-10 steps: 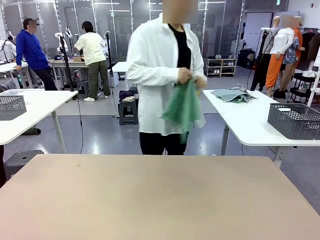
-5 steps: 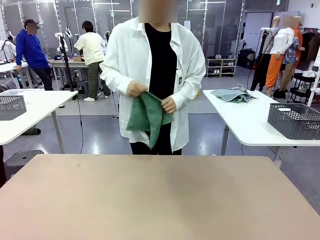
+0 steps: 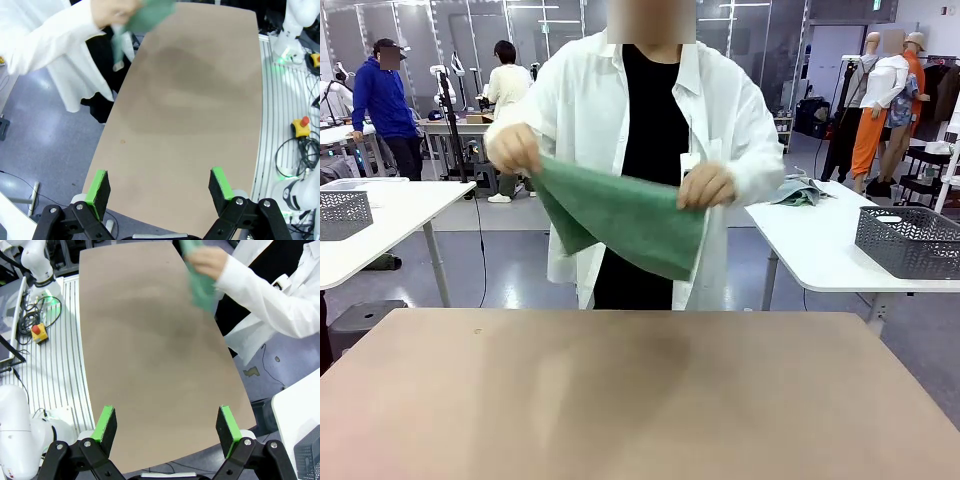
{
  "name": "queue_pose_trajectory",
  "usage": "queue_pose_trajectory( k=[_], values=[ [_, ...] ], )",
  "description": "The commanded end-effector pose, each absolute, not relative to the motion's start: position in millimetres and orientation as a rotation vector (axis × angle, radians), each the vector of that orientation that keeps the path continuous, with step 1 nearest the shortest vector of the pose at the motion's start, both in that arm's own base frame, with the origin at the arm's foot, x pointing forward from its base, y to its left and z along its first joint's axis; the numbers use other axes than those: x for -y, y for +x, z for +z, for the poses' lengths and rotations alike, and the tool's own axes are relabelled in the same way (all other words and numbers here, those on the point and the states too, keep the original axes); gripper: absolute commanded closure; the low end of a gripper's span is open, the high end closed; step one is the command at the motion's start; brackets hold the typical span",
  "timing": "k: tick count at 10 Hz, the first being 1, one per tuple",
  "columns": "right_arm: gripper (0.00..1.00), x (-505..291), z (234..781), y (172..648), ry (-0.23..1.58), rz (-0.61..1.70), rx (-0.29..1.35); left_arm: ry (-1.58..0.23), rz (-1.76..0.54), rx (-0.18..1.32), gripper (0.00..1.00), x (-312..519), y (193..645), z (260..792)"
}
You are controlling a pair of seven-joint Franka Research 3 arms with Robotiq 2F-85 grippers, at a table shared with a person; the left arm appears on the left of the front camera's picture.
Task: Fold the towels and place them in the basket.
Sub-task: When a person lays out a Towel with hook on the table, fold it in half twice.
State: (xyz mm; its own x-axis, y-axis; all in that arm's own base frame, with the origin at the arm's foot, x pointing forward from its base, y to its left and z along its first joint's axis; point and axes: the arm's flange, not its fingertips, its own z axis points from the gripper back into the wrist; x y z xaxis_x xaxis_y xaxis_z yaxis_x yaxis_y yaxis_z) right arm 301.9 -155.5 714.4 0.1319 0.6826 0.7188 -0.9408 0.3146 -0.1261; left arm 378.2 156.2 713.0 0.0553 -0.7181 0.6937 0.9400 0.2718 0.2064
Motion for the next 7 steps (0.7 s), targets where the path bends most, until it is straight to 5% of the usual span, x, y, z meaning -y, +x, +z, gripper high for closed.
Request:
queue_pose_trajectory(
  k=[1,7],
  values=[
    [0.00,154.3,713.9,300.4,0.405,1.228,0.787,-0.343,-1.294,0.813,0.00,-156.3,377.7,713.7],
    [0.00,154.3,713.9,300.4,0.405,1.228,0.787,-0.343,-1.294,0.813,0.00,-156.3,377.7,713.7]
  ],
)
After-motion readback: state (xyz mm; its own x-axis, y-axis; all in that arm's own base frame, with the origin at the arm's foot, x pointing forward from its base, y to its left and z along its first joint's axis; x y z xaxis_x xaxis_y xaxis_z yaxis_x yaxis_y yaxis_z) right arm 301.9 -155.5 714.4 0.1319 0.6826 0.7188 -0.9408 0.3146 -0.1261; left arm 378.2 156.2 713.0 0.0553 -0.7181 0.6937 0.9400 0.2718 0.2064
